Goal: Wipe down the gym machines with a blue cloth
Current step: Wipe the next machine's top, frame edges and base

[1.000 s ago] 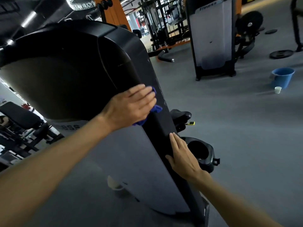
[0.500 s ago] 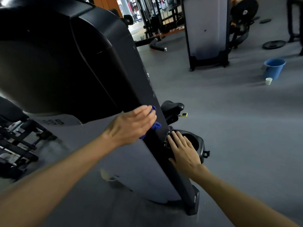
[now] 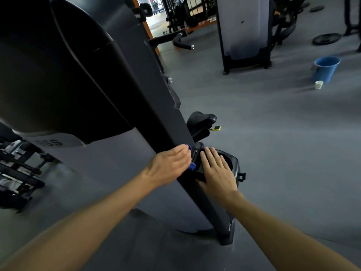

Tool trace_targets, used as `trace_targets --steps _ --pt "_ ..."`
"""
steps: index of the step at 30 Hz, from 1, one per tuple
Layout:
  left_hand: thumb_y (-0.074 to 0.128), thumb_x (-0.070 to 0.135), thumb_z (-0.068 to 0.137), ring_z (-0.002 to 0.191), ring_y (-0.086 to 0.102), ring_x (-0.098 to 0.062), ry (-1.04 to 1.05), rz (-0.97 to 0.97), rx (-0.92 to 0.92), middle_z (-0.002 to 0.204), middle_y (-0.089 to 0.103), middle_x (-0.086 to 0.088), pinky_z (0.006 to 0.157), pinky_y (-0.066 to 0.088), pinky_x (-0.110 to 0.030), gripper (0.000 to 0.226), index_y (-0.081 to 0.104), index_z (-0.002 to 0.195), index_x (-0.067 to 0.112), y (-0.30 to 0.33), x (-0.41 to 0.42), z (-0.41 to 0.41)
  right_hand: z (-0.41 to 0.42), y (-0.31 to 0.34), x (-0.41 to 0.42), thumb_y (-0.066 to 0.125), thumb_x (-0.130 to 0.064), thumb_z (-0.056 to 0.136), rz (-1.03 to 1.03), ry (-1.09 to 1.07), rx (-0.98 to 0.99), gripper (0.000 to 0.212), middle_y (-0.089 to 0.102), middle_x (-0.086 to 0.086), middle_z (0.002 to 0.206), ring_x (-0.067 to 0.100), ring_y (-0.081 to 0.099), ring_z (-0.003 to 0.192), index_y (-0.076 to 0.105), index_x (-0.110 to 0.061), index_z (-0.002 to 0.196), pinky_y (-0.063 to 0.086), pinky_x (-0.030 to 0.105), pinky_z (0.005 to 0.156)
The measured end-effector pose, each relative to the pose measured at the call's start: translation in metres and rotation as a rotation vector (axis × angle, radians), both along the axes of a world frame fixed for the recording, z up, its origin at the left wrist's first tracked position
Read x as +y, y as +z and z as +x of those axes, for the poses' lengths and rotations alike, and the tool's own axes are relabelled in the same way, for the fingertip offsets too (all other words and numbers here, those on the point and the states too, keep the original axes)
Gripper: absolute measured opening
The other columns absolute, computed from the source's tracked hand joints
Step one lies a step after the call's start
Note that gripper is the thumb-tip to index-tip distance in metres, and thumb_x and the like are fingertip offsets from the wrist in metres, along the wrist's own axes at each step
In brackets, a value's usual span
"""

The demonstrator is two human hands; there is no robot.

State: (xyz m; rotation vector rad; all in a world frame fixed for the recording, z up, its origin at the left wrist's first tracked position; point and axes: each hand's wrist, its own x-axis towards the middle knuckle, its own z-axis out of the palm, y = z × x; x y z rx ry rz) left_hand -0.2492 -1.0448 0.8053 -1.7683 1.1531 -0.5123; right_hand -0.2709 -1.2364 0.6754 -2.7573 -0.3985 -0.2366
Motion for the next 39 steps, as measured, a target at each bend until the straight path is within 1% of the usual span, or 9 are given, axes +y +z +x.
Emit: trace_targets --steps 5,9,14,19,22,25,30,33,39 --pt "0.051 0.018 0.103 0.132 0.06 -0.033 -0.147 -0.17 -0.174 0.136 0.066 -0.016 0.121 0.035 -0.043 0.038 0.063 0.135 -0.001 0.08 0.016 0.001 0.001 -0.002 0.001 0.065 -0.053 0.085 0.015 -0.017 -0.016 0.101 0.011 0.012 0.171 0.029 0.002 0.159 0.019 -0.009 0.163 0.013 0.047 0.128" --pt "0.048 0.014 0.103 0.129 0.061 -0.039 -0.098 -0.168 -0.244 0.133 0.066 -0.022 0.123 0.031 -0.048 0.038 0.066 0.13 -0.005 0.039 0.006 0.008 0.0 -0.005 0.003 0.069 -0.052 0.081 0.046 -0.024 -0.046 0.102 0.018 0.013 0.17 0.03 0.009 0.158 0.025 -0.007 0.161 0.02 0.048 0.127" --pt "0.043 0.01 0.105 0.122 0.065 -0.034 0.002 -0.007 -0.005 0.125 0.072 -0.019 0.126 0.023 -0.051 0.038 0.074 0.123 0.001 -0.05 -0.008 -0.001 0.004 -0.012 0.001 0.075 -0.05 0.075 0.074 -0.03 -0.082 0.104 0.028 0.014 0.166 0.03 0.02 0.156 0.033 -0.004 0.158 0.031 0.048 0.123" --pt "0.028 0.0 0.103 0.121 0.066 -0.028 -0.089 0.007 0.063 0.125 0.073 -0.013 0.124 0.029 -0.046 0.051 0.075 0.122 0.006 -0.016 -0.003 0.012 0.004 -0.014 0.0 0.074 -0.054 0.076 0.057 -0.037 -0.086 0.104 0.026 0.013 0.166 0.029 0.02 0.156 0.034 -0.005 0.158 0.029 0.048 0.123" --pt "0.023 -0.002 0.104 0.122 0.065 -0.029 -0.171 -0.022 0.015 0.126 0.072 -0.012 0.125 0.026 -0.046 0.054 0.073 0.124 0.005 0.017 0.002 0.012 0.002 -0.011 0.003 0.055 -0.065 0.084 0.056 -0.021 -0.066 0.101 0.017 0.013 0.168 0.029 0.012 0.157 0.026 -0.004 0.16 0.02 0.047 0.126" --pt "0.031 -0.001 0.103 0.125 0.063 -0.031 -0.21 -0.015 -0.088 0.13 0.069 -0.014 0.126 0.026 -0.046 0.046 0.069 0.128 0.004 0.056 0.007 0.013 -0.005 -0.001 0.009 0.04 -0.068 0.087 0.2 -0.04 -0.048 0.098 0.019 0.013 0.169 0.027 0.011 0.158 0.026 -0.005 0.16 0.014 0.043 0.127" --pt "0.054 0.008 0.101 0.127 0.061 -0.033 -0.211 0.02 -0.22 0.134 0.066 -0.017 0.125 0.032 -0.046 0.034 0.064 0.133 0.001 0.132 0.011 0.016 -0.012 0.056 0.027 0.047 -0.046 0.098 0.445 0.007 -0.202 0.075 0.026 0.011 0.168 0.024 0.019 0.156 0.03 -0.005 0.159 0.017 0.036 0.125" --pt "0.056 0.015 0.103 0.127 0.06 -0.034 -0.205 0.014 -0.299 0.136 0.064 -0.018 0.124 0.034 -0.046 0.035 0.063 0.135 0.001 0.174 0.012 0.014 -0.011 0.112 0.042 0.045 -0.031 0.101 0.635 0.068 -0.321 0.064 0.031 0.012 0.165 0.024 0.023 0.155 0.033 -0.004 0.157 0.027 0.043 0.125" --pt "0.041 0.027 0.111 0.141 0.05 -0.036 -0.122 -0.075 -0.423 0.151 0.054 -0.017 0.121 0.037 -0.046 0.045 0.051 0.147 0.002 0.239 0.018 0.001 -0.015 0.228 0.059 0.056 -0.009 0.099 0.95 0.255 -0.454 0.07 0.03 0.004 0.165 0.015 0.024 0.154 0.022 -0.008 0.161 0.026 0.035 0.125"
